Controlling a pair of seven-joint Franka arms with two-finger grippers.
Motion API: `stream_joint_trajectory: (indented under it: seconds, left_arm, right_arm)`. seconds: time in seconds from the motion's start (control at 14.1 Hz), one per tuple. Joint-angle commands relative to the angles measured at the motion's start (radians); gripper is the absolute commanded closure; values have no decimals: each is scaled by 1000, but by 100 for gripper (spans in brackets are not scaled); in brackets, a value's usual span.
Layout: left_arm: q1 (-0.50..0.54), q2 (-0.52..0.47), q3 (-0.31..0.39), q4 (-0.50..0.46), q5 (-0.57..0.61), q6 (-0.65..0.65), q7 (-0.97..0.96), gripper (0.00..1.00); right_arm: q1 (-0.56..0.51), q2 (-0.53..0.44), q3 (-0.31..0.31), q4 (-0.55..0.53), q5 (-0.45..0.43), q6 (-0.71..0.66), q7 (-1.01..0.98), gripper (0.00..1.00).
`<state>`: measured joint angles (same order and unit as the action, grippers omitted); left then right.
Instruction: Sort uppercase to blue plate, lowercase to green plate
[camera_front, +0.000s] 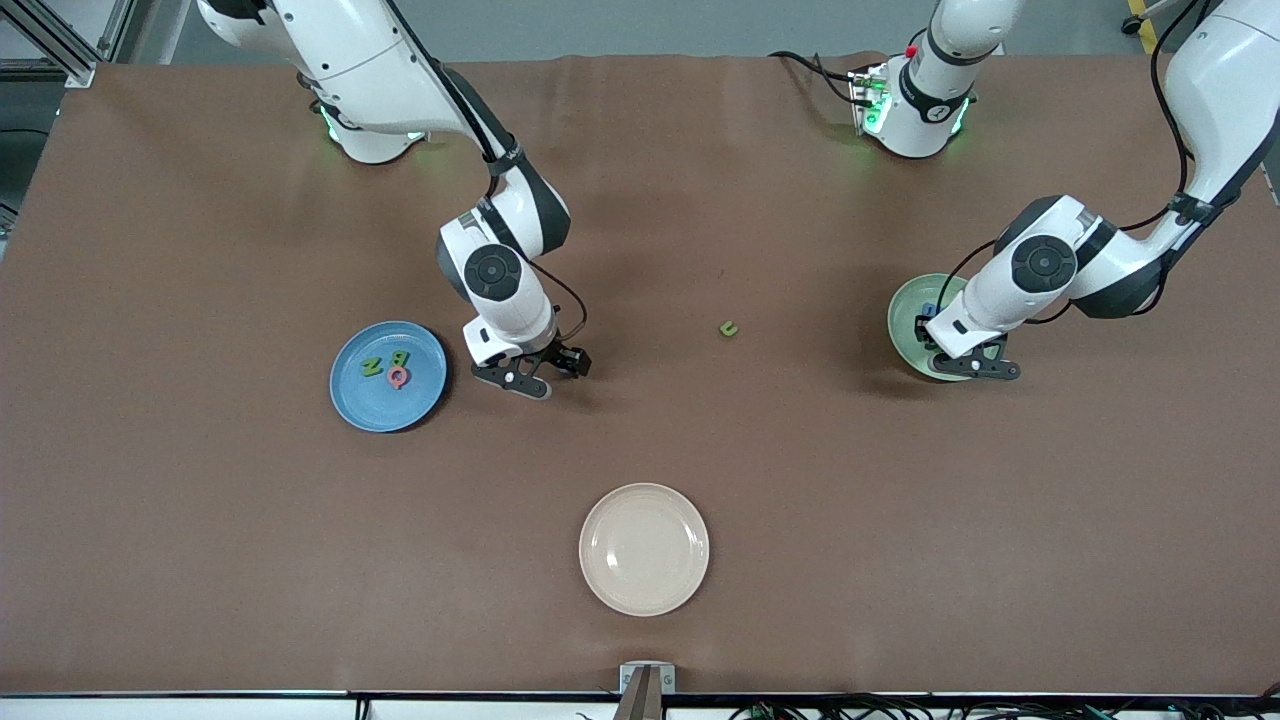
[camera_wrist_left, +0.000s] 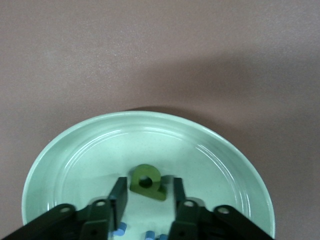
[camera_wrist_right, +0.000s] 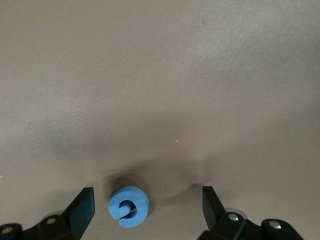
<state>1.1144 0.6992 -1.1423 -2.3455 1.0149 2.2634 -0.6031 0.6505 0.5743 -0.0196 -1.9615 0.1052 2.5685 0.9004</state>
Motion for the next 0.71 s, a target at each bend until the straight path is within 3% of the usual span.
stream_joint_trajectory:
  seconds: [0.0, 0.21, 0.42, 0.5, 0.64]
  left_arm:
    - [-2, -1, -3, -5, 19, 11, 5, 17]
    - [-2, -6, -63, -3, 16, -2, -10, 1]
    - [-18, -6, -146, 5, -22, -33, -79, 1]
    - [-51, -7, -154, 9, -45, -38, -125, 1]
    - [-155, -6, -154, 37, -70, -44, -270, 1]
  right_arm:
    - [24, 13, -5, 13, 10, 1, 25, 11]
    - [29, 25, -5, 21, 8, 4, 25, 21]
    - [41, 25, -6, 19, 8, 1, 25, 33]
    - [41, 27, -5, 19, 8, 1, 25, 41]
    - [40, 25, -6, 19, 8, -1, 25, 66]
